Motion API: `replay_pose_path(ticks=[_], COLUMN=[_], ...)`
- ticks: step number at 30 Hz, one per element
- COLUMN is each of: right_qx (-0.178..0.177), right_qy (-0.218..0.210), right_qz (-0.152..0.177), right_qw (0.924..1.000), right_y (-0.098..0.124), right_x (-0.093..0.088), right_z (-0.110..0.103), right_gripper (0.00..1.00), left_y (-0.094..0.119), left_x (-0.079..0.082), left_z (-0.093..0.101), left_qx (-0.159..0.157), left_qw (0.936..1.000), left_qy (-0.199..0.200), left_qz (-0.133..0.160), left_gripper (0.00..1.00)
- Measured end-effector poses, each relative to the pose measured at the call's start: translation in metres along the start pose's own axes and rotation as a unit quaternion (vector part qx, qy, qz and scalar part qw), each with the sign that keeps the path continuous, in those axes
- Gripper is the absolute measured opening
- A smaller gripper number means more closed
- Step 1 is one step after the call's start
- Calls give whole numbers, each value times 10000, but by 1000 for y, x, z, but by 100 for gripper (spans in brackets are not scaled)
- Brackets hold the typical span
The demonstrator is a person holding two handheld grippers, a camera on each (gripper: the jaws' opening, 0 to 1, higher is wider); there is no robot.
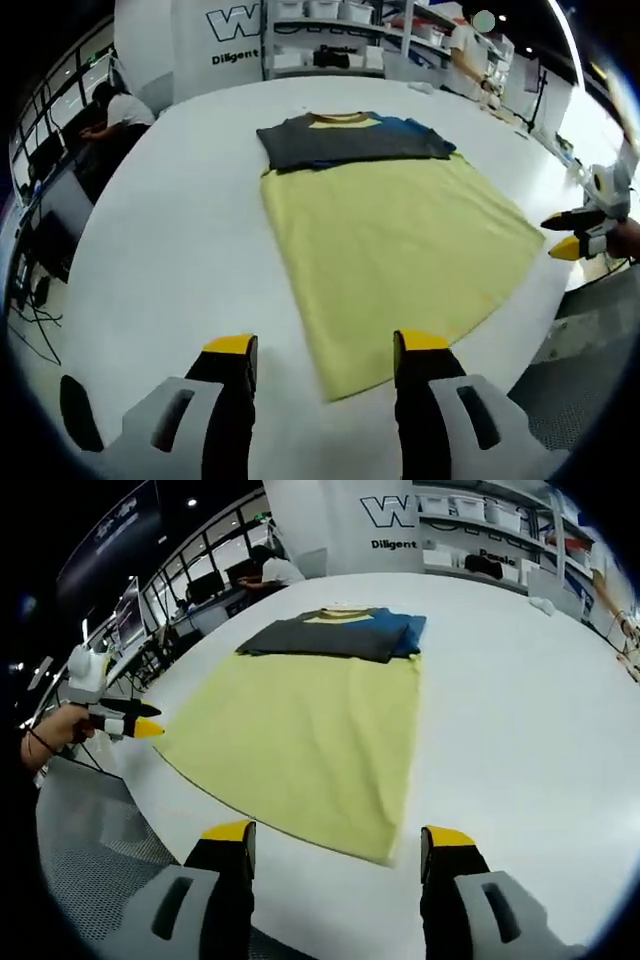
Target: Fold the garment on the visible template until the final outline fits inside the template.
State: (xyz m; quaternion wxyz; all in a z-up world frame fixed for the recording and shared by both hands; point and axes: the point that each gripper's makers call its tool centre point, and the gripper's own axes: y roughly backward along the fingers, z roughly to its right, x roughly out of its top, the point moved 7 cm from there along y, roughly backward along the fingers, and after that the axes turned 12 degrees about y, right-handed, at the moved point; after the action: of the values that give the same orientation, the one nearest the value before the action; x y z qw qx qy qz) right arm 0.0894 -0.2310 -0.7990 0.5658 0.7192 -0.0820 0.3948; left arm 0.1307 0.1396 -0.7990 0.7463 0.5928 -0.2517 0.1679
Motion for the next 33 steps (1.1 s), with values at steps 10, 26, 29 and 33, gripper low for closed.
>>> replay_pose_path(ticks=[10,26,29,33], right_qx=[-413,-647,-683,-709], right_qy=[-252,-339,-203,-142], right_qz=[-277,-319,-359,-363], right_qw=[9984,9968,9968,9967], right_y=[-3,-3,-5,-6], right_x=[-11,-11,-10,-10], right_z=[14,18,18,17], right_gripper=[27,5,3,2], left_y=[1,2,2,2], left_x=[-12,-17,-17,-18], left_z=[1,8,7,8], left_qx=[-22,201,326,352], left_qw=[9994,9992,9988,9986], left_qy=[291,151,186,231], left_qz=[-204,-304,-323,-334], left_gripper=[38,21,16,14])
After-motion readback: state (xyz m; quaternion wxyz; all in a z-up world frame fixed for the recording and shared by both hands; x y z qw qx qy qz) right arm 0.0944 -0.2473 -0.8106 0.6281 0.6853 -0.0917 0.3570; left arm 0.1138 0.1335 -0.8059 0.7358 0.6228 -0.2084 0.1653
